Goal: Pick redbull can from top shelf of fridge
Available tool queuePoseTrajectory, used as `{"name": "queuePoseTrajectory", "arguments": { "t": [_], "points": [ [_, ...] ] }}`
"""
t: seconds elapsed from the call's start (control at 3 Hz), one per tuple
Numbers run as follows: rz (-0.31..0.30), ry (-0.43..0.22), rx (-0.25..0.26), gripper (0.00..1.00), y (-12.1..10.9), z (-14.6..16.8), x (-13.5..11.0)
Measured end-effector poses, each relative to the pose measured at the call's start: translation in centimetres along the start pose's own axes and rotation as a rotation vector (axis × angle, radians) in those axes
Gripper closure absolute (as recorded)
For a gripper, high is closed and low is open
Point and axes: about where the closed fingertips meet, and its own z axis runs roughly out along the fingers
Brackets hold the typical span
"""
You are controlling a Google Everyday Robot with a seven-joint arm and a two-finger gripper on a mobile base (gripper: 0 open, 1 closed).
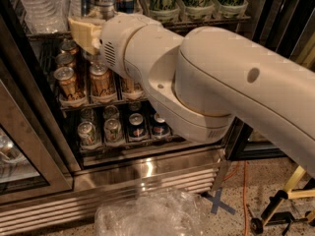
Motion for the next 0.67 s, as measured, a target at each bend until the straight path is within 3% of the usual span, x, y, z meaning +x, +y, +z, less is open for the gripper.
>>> {"name": "queuePoseTrajectory", "arguments": {
  "t": [0.33, 0.67],
  "points": [
    [0.043, 0.038, -0.061, 1.0, 2.1, -0.6, 1.6],
    [0.124, 0.112, -0.125, 1.0, 4.6, -3.0, 3.9]
  ]
}}
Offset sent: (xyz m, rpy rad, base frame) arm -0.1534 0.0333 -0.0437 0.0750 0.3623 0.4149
